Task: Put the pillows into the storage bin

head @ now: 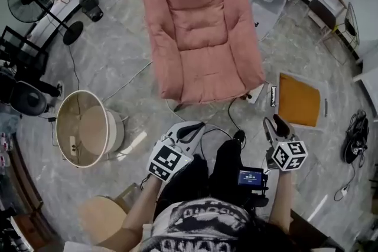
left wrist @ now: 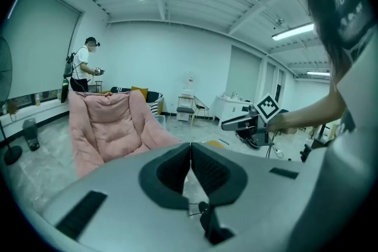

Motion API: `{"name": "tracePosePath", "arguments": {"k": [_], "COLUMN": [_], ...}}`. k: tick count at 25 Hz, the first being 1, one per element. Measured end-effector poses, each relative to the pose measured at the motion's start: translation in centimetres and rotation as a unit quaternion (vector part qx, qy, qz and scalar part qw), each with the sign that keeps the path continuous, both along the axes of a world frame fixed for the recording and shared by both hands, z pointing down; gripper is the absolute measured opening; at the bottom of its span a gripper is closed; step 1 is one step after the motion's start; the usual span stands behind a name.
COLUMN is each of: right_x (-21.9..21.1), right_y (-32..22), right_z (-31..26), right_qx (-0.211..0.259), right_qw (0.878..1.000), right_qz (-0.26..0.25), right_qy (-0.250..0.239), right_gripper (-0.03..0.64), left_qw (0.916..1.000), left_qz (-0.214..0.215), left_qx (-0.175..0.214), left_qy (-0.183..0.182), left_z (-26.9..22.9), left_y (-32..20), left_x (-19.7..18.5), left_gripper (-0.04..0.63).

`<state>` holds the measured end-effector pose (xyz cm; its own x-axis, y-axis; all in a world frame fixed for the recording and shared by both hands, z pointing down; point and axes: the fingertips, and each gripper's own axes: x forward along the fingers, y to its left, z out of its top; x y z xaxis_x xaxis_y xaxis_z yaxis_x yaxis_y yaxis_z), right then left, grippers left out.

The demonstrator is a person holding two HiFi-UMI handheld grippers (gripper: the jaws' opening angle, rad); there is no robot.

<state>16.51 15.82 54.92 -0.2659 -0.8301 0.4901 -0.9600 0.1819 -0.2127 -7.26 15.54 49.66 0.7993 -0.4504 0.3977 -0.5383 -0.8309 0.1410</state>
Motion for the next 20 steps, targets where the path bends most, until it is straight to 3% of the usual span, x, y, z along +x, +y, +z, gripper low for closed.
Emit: {"name": "tracePosePath", "arguments": {"k": [6, 16, 20], "right_x": [-8.9, -15.8, -16.3], "right_y": [2.1, 5.2, 7.6], "right_z": [-3.1, -4.9, -5.5], "right_qx": [0.018, 0.038, 0.054], "right_qw": [0.997, 0.986, 0.982], "right_qz": [-0.076, -0.160, -0.183], "right_qy": [0.010, 0.000, 0.008], "right_gripper": [0.175, 0.150, 0.082], "left_qw": [0.9981, 0.9957, 0.9947], "left_qz": [-0.040, -0.062, -0.074], "left_qx": [-0.016, -0.016, -0.017], "left_qy": [0.043, 0.067, 0.070], "left_z": [-0.2, -0.9, -0.7], "left_y": [2.1, 6.4, 8.4], "left_x": [-4.1, -4.7, -3.8], "left_gripper": [0.012, 0.012, 0.012]}}
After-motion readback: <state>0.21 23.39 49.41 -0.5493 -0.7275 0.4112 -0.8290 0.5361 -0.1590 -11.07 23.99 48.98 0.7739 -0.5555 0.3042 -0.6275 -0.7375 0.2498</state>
